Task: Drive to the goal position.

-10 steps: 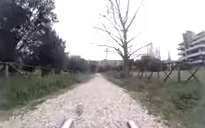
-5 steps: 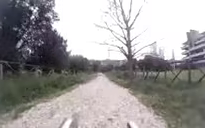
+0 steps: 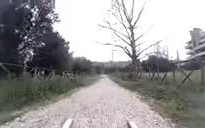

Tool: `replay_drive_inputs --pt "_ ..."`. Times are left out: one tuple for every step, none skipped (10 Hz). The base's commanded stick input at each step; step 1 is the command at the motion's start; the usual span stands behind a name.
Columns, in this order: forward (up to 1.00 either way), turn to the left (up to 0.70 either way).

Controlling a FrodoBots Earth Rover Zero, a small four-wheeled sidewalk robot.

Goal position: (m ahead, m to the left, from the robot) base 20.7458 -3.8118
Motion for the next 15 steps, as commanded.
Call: replay_drive_inputs --pt "0.7 -0.19" --pt "0.7 -0.35" --pt "0.7 -0.35" --pt "0.7 -0.24" --pt "0.7 -0.03" --pt "0.7 0.0" --pt "0.7 0.0" --pt "0.7 0.0" --pt "0.7 0.0" --pt "0.7 0.0" --pt "0.7 0.0" --pt "0.7 0.0" --pt "0.7 0.0" --pt "0.7 0.0" --pt "0.7 0.0"
